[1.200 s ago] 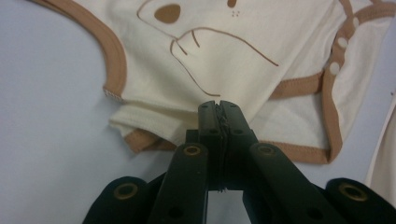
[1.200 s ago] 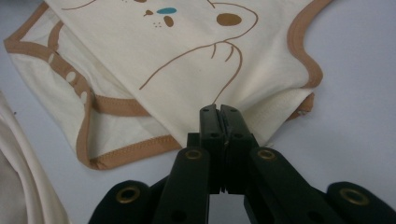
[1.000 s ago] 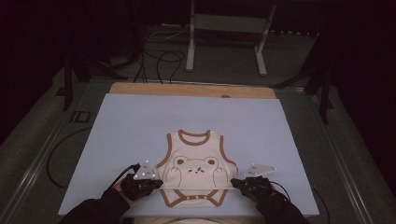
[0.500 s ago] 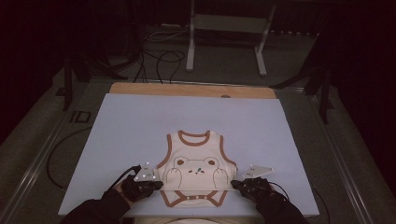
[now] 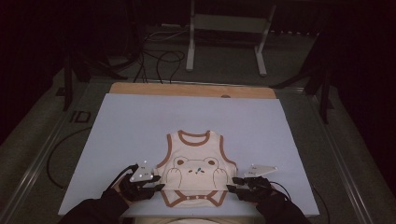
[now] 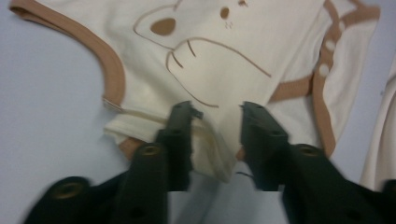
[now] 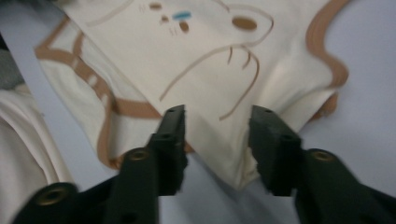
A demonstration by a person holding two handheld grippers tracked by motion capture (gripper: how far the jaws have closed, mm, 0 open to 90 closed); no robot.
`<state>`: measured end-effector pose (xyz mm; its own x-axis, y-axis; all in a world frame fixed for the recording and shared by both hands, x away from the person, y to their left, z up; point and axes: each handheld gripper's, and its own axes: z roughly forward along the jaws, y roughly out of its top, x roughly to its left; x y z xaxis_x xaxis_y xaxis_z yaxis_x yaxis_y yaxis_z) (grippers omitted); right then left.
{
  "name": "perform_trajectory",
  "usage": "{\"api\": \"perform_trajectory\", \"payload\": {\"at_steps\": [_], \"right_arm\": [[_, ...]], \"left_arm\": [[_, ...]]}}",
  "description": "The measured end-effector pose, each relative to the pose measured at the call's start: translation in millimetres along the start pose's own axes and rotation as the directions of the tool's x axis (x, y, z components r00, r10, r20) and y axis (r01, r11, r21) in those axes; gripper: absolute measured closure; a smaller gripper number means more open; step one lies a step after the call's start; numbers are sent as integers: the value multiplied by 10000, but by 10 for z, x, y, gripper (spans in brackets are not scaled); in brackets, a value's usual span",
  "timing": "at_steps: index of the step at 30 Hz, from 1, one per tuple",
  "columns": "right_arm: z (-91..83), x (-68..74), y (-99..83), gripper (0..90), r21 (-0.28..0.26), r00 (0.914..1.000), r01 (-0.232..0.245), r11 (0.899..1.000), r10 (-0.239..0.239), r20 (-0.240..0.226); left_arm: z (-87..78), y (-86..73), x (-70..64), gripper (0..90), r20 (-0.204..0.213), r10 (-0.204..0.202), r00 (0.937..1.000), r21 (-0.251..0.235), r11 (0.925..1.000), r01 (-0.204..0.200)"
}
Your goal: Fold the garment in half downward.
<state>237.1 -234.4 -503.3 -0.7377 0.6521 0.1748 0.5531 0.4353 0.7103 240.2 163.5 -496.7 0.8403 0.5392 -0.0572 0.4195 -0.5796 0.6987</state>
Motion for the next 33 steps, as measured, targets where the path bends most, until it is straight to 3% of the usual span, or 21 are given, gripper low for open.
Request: {"api": "perform_trajectory", "payload": {"at_steps": [3, 5, 6, 7, 10, 13, 14, 20, 23, 33], "right_arm": [[-40, 4, 37, 413, -351, 9993, 369, 9987, -367, 62], [-55, 9, 49, 394, -443, 9992, 377, 9983, -373, 106], [-68, 3, 61, 342, -570, 9992, 399, 9976, -397, 56], [-86, -3, 87, 280, -757, 9994, 345, 9965, -338, 103], [-116, -18, 123, 142, -986, 9994, 294, 9947, -308, -127], [-140, -29, 148, 135, -1209, 9997, 229, 9924, -239, -74], [-155, -28, 166, 114, -1285, 9989, 448, 9907, -457, -41], [-191, -46, 248, 98, -1520, 9975, 667, 9861, -693, -114], [-197, -53, 305, 99, -1553, 9972, 716, 9853, -742, -111], [-247, -102, 513, 102, -1843, 9923, 1239, 9750, -1212, 259]], "left_arm": [[-20, 11, 12, 465, 229, -62, 9997, -71, 10000, 63], [-25, 15, 9, 402, 215, -77, 9997, -101, 9999, 79], [-35, 28, 12, 402, 373, -73, 9993, -118, 9999, 78], [-36, 35, 9, 336, 335, -46, 9994, -78, 10000, 48], [-40, 56, 15, 267, 250, -63, 9997, -76, 10000, 65], [-53, 87, 45, 196, 474, -260, 9985, -107, 9996, 265], [-62, 95, 54, 153, 543, -213, 9983, -153, 9996, 221], [-128, 142, 125, 12, 664, -95, 9978, -532, 9985, 130], [-154, 162, 173, 2, 364, -123, 9993, -845, 9963, 154], [-235, 245, 327, 3, 416, -297, 9987, -1151, 9928, 344]]}}
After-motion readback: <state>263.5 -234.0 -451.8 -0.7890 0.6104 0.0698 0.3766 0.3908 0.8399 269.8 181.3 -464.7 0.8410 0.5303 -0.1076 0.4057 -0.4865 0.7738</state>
